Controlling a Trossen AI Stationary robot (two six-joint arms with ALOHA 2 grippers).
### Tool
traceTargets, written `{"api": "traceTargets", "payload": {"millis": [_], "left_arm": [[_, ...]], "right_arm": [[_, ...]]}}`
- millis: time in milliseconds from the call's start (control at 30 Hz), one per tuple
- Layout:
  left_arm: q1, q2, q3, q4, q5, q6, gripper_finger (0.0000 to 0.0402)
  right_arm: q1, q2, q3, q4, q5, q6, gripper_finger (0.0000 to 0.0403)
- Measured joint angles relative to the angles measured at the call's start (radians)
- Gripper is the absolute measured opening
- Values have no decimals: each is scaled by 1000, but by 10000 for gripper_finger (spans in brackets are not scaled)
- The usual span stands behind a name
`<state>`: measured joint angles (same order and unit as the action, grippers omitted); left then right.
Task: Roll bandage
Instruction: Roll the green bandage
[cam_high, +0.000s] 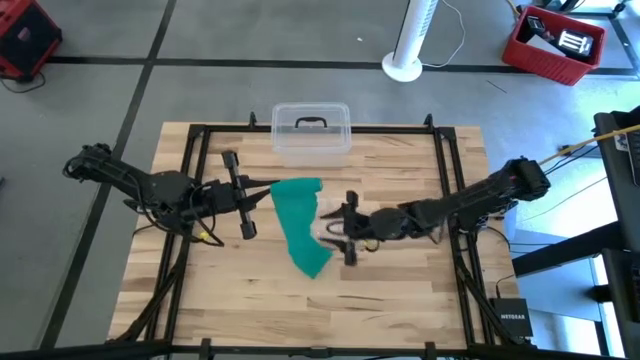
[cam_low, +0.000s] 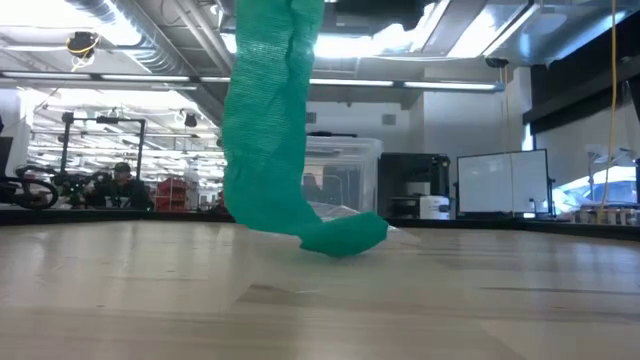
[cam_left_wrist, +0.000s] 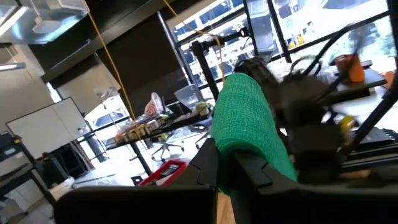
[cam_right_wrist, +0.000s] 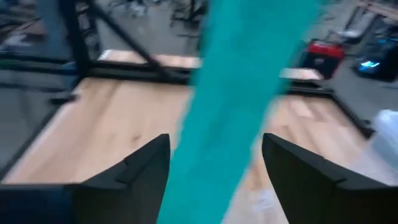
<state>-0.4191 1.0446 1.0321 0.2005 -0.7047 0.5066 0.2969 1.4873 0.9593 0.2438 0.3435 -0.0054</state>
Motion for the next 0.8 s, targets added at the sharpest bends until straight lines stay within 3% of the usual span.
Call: {"api": "traceTargets", "payload": {"millis": [133, 300, 433, 567, 800], "left_arm": [[0, 0, 0, -10, 6, -11, 5], [0, 0, 0, -18, 6, -14, 5], [0, 0, 0, -17, 6, -29, 5], [0, 0, 0, 16, 22, -28, 5], [0, 0, 0, 42, 24, -9, 5]], "right_arm": [[-64, 56, -12, 74, -53, -2, 242], [-88, 106, -12, 255, -268, -5, 238], [-87, 123, -12, 329, -251, -46, 226], [-89, 133, -12, 364, -191, -83, 165], [-88, 132, -12, 318, -216, -147, 20]]}}
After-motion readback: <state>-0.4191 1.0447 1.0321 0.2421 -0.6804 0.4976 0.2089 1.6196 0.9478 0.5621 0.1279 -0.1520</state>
